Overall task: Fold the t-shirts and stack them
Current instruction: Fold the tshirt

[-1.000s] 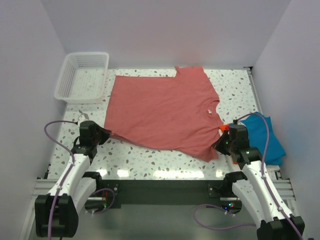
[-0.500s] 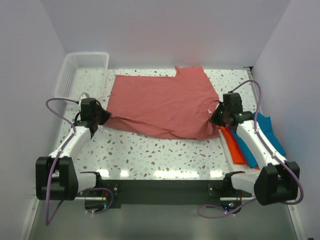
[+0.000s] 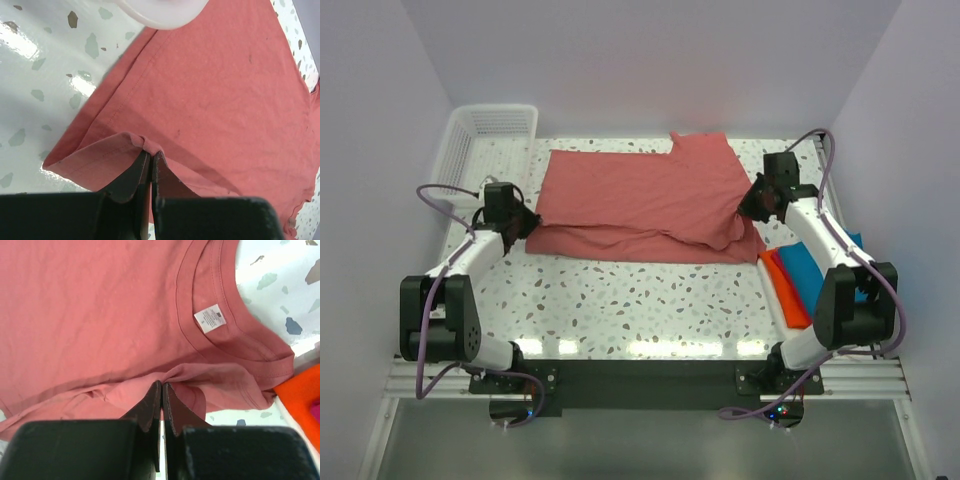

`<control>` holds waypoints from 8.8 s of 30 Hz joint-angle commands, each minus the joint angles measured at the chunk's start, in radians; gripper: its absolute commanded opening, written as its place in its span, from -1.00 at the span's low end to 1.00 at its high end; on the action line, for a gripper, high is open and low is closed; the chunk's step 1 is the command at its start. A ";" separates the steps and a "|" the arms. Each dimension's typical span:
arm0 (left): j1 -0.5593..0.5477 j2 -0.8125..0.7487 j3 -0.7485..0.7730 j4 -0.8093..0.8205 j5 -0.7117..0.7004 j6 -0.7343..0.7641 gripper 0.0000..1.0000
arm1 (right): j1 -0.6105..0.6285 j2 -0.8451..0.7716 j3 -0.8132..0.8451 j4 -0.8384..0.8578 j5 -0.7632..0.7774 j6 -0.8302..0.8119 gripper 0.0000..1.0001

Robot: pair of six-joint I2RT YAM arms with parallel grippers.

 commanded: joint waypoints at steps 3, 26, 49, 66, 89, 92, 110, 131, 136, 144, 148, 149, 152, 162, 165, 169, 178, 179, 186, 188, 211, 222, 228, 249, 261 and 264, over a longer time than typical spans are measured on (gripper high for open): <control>0.024 0.006 0.045 0.039 -0.029 -0.022 -1.00 | -0.036 0.018 0.061 0.041 -0.010 -0.007 -1.00; 0.042 0.249 0.144 0.175 0.040 -0.001 -0.54 | -0.099 0.383 0.392 0.006 -0.148 -0.017 -0.84; 0.002 0.011 0.023 0.169 0.066 0.018 0.49 | -0.024 0.127 0.149 0.038 -0.015 -0.087 0.54; -0.090 -0.100 -0.181 0.171 -0.072 -0.021 0.37 | 0.082 0.155 0.021 0.133 0.068 -0.069 0.48; -0.088 -0.021 -0.228 0.232 -0.114 -0.027 0.28 | 0.145 0.356 0.064 0.288 0.112 0.049 -0.15; -0.088 -0.024 -0.224 0.224 -0.124 -0.024 0.27 | 0.143 0.376 0.118 0.264 0.129 0.048 -0.59; -0.088 -0.012 -0.219 0.204 -0.141 -0.014 0.24 | 0.146 0.662 0.587 0.028 0.121 -0.098 -0.18; -0.090 -0.031 -0.196 0.191 -0.138 -0.028 0.25 | 0.146 0.373 0.233 0.168 0.233 -0.110 0.02; -0.090 -0.021 -0.196 0.194 -0.132 -0.031 0.24 | 0.157 0.452 0.290 0.153 0.210 -0.107 -0.34; -0.090 -0.003 -0.188 0.189 -0.132 -0.031 0.24 | 0.171 0.589 0.437 0.118 0.197 -0.110 -0.43; -0.088 0.002 -0.184 0.189 -0.135 -0.030 0.24 | 0.175 0.652 0.524 0.080 0.195 -0.116 -0.43; -0.088 0.005 -0.184 0.188 -0.135 -0.030 0.24 | 0.175 0.661 0.550 0.078 0.195 -0.118 -0.42; -0.088 0.008 -0.182 0.186 -0.137 -0.031 0.24 | 0.180 0.693 0.596 0.067 0.197 -0.124 -0.39; -0.088 0.011 -0.176 0.180 -0.135 -0.030 0.24 | 0.200 0.773 0.704 0.104 0.131 -0.158 0.00; -0.088 0.009 -0.173 0.180 -0.131 -0.031 0.25 | 0.203 0.776 0.716 0.132 0.103 -0.165 0.17; -0.088 0.006 -0.172 0.180 -0.126 -0.034 0.26 | 0.204 0.752 0.704 0.190 0.085 -0.184 0.42; -0.088 -0.014 -0.172 0.158 -0.129 -0.030 0.29 | 0.183 0.758 0.781 0.204 0.109 -0.230 0.64; -0.088 -0.015 -0.172 0.157 -0.129 -0.028 0.29 | 0.174 0.765 0.788 0.208 0.106 -0.228 0.64; -0.088 -0.031 -0.173 0.149 -0.132 -0.027 0.30 | 0.132 0.761 0.818 0.173 0.108 -0.236 0.65; -0.088 -0.034 -0.175 0.154 -0.129 -0.027 0.32 | 0.134 0.727 0.785 0.178 0.127 -0.239 0.66; -0.081 -0.109 -0.242 0.117 -0.272 -0.021 0.30 | 0.135 -0.048 -0.267 0.127 0.237 0.019 0.58; -0.078 -0.041 -0.241 0.122 -0.298 -0.010 0.29 | 0.102 0.075 -0.264 0.162 0.289 0.089 0.51; -0.078 0.000 -0.234 0.135 -0.296 -0.010 0.29 | 0.045 0.110 -0.253 0.187 0.281 0.095 0.50; -0.078 -0.006 -0.075 0.010 -0.308 -0.033 -1.00 | 0.037 0.031 -0.060 0.032 0.235 0.010 -1.00; -0.067 -0.321 -0.219 -0.219 -0.329 -0.073 -1.00 | 0.019 -0.434 -0.339 -0.124 0.146 -0.023 -1.00; -0.067 -0.455 -0.296 -0.259 -0.307 -0.100 -1.00 | 0.019 -0.581 -0.439 -0.178 0.120 -0.010 -1.00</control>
